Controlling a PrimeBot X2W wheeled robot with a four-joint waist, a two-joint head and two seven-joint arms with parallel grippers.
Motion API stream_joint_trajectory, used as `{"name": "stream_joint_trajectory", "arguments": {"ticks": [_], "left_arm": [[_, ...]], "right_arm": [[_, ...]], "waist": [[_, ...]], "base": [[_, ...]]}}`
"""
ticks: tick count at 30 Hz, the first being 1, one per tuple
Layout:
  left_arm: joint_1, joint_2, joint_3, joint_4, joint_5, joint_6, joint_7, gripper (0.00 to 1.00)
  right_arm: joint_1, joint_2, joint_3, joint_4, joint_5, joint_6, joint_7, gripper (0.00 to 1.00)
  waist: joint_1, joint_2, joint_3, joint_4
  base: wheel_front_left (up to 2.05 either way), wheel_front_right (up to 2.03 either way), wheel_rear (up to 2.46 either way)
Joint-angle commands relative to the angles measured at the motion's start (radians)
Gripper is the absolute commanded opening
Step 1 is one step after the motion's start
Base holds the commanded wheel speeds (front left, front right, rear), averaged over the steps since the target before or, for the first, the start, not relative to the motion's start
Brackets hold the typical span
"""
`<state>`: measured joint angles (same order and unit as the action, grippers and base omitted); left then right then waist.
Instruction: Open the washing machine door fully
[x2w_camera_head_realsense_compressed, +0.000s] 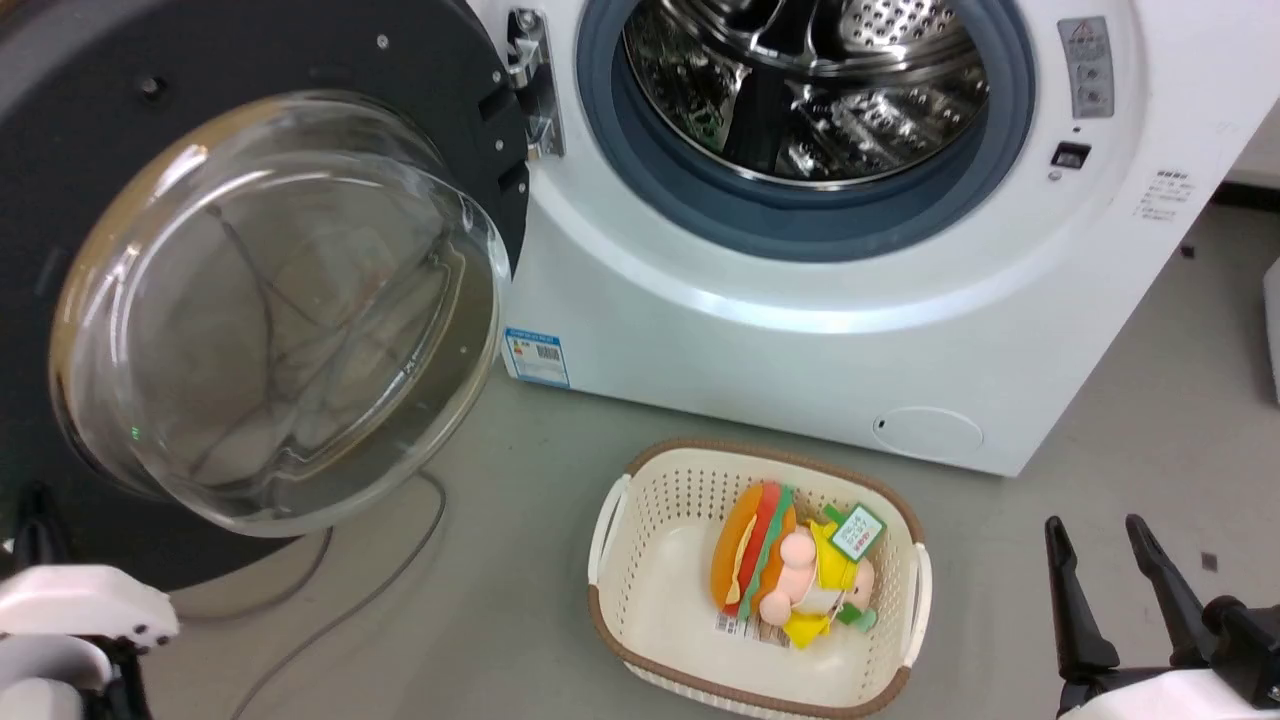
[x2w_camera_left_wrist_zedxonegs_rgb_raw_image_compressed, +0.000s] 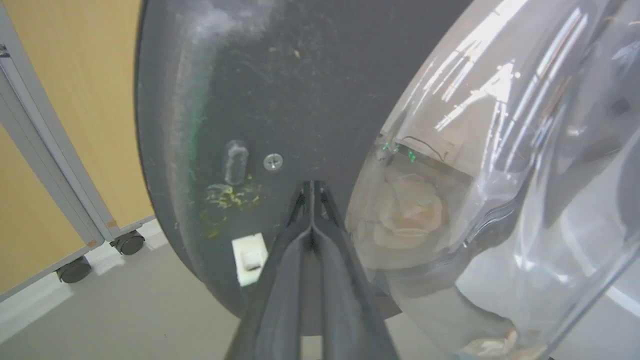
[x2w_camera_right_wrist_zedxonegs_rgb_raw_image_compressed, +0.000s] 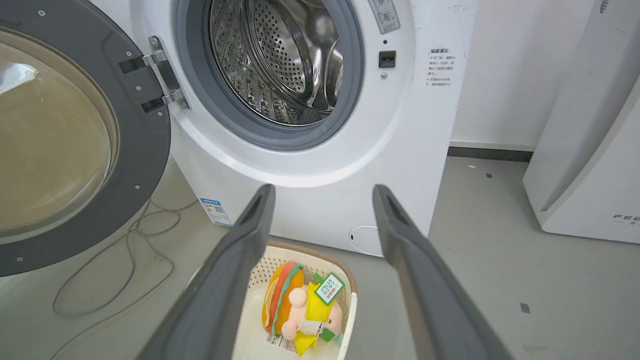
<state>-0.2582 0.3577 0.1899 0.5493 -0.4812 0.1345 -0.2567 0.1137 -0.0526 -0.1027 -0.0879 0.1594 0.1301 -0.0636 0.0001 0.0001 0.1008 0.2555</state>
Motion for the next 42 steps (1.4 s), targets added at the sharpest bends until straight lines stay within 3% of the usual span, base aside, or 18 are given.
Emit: {"name": "stream_joint_trajectory", "arguments": {"ticks": [1,9,10,11,12,13,14,21,26,34,42], "left_arm": [[0.028,-0.023,0.014,-0.031,0.022,-0.009,-0.005,0.0],[0.203,-0.127,0.034,-0.223,0.088,-0.024,-0.005,0.0],[0.228,-0.142,0.031,-0.242,0.086,-0.028,-0.005,0.05],[0.251,-0.155,0.024,-0.264,0.088,-0.034,-0.005,0.31],[0.273,-0.164,0.018,-0.287,0.094,-0.034,-0.005,0.47],[0.292,-0.172,0.008,-0.308,0.104,-0.033,-0.005,0.81],[0.311,-0.181,-0.003,-0.327,0.115,-0.029,-0.005,1.0],[0.395,-0.208,-0.099,-0.464,0.219,-0.004,-0.005,1.0],[0.402,-0.209,-0.202,-0.522,0.298,-0.014,0.027,1.0],[0.362,-0.225,-0.292,-0.519,0.322,-0.047,0.061,1.0],[0.338,-0.213,-0.336,-0.503,0.363,-0.043,0.092,1.0]], "right_arm": [[-0.001,0.002,0.001,0.009,0.008,0.001,-0.009,1.0],[0.035,0.002,0.023,0.041,0.033,0.001,-0.025,1.0],[0.038,0.002,0.024,0.04,0.032,0.001,-0.026,1.0],[0.041,0.002,0.024,0.04,0.031,0.001,-0.027,1.0],[0.043,0.002,0.024,0.039,0.032,0.001,-0.027,1.0],[0.045,0.002,0.026,0.038,0.032,0.001,-0.027,1.0],[0.047,0.002,0.028,0.037,0.031,0.001,-0.027,1.0],[0.052,0.002,0.045,0.019,0.01,0.001,-0.017,1.0],[0.054,0.002,0.051,0.002,-0.006,0.001,-0.001,1.0],[0.058,0.002,0.063,-0.016,-0.02,0.001,0.022,1.0],[0.07,0.002,0.069,-0.015,-0.027,0.001,0.032,1.0]], "waist": [[-0.0001,-0.0001,-0.019,0.0],[-0.0001,-0.0001,-0.097,-0.014],[-0.0001,-0.0001,-0.102,-0.016],[-0.0001,-0.0001,-0.108,-0.018],[-0.0001,-0.0001,-0.113,-0.02],[-0.0001,-0.0001,-0.117,-0.022],[-0.0001,-0.0001,-0.121,-0.024],[-0.0001,-0.0001,-0.148,-0.057],[-0.0001,-0.0001,-0.153,-0.096],[-0.0001,-0.0001,-0.145,-0.173],[-0.0001,-0.0001,-0.136,-0.23]], "base": [[0.0,0.0,0.0],[0.0,0.0,0.0],[0.0,0.0,0.0],[0.0,0.0,0.0],[0.0,0.0,0.0],[0.0,0.0,0.0],[0.0,0.0,0.0],[0.0,0.0,0.0],[0.0,0.0,0.0],[0.0,0.0,0.0],[0.0,0.0,0.0]]}}
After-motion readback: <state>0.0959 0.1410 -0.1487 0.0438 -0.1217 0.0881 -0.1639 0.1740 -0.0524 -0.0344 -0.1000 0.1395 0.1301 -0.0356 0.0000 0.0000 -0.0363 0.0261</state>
